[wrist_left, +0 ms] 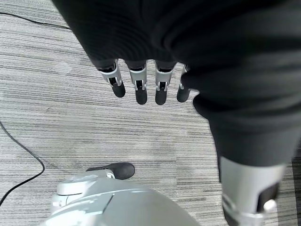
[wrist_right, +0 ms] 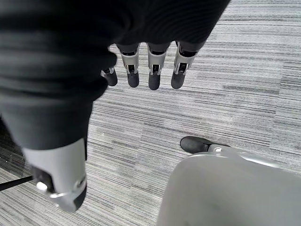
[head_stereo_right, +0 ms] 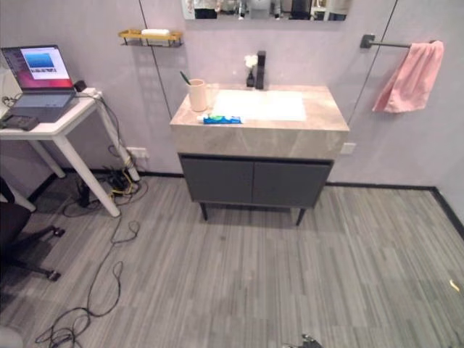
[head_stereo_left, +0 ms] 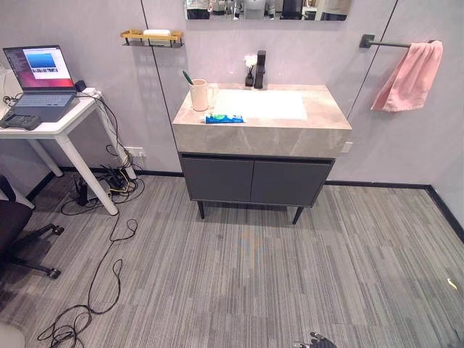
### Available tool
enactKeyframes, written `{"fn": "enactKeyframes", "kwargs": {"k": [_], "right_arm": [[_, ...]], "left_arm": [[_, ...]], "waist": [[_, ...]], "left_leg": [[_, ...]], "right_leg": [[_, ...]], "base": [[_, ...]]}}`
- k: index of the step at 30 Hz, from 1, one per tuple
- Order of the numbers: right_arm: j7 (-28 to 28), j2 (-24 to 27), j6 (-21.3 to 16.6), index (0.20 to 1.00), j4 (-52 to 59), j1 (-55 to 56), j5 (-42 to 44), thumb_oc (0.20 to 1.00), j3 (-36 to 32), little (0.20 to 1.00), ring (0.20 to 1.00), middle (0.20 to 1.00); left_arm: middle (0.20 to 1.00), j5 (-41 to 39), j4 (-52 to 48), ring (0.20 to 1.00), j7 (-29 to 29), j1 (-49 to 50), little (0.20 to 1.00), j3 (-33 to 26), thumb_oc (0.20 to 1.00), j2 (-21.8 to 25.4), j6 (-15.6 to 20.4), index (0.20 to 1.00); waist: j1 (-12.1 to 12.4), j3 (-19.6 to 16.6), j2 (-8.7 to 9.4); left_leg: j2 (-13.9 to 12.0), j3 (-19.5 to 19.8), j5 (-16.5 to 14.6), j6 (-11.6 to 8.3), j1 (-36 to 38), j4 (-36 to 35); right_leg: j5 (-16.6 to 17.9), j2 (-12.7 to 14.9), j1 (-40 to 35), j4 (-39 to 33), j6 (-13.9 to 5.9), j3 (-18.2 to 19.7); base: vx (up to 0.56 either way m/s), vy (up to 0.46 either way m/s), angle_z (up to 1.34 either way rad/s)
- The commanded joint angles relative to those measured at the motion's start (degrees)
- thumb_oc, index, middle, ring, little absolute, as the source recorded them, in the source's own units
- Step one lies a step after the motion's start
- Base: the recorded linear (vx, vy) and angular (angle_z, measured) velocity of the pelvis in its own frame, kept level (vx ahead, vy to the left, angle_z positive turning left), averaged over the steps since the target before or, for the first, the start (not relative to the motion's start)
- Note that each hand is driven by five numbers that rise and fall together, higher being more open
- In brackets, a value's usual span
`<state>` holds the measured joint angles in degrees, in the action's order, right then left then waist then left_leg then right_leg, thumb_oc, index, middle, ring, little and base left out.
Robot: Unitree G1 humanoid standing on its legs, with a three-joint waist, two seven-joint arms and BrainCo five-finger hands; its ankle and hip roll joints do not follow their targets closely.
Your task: Put brush and paste in cup on sink, flatten towel.
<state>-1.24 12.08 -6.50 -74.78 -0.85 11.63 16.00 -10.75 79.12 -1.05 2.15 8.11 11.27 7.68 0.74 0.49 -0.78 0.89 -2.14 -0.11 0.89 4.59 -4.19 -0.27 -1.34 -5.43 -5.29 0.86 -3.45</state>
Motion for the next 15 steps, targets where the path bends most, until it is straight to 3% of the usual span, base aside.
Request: {"fn": "enactKeyframes", "kwargs": {"k": [1, 15], "right_arm": [[1.1, 1.2, -2.3, 1.0, -1.1, -3.4, 1.5, 1.0, 0.8, 1.0, 1.0, 1.0], [1.1, 1.3, -2.3, 1.0, -2.3, -3.3, 1.1, 1.0, 0.3, 1.0, 1.0, 1.0]], "left_arm": [[1.0, -1.4, 2.4, 1.0, -0.5, -2.6, 1.0, 1.2, 1.0, 0.1, 2.3, 1.0], [1.0, -2.4, 3.5, 1.0, -0.2, -3.5, 1.0, 0.9, 1.0, -0.1, 2.3, 1.0]], "waist": [[0.2, -1.1, 1.64], [0.1, -1.4, 1.77]], "left_leg": [[-1.0, 3.9, -0.6, -2.19, -0.3, 0.3], [-0.6, 4.0, -1.8, -1.86, -0.3, 2.3]], "right_leg": [[0.5, 4.8, 0.5, 2.4, -6.13, 0.1], [-0.3, 5.0, 0.2, 3.8, -5.95, 0.3]], "base": [[0.0, 0.0, 0.0], [0.0, 0.0, 0.0]]}}
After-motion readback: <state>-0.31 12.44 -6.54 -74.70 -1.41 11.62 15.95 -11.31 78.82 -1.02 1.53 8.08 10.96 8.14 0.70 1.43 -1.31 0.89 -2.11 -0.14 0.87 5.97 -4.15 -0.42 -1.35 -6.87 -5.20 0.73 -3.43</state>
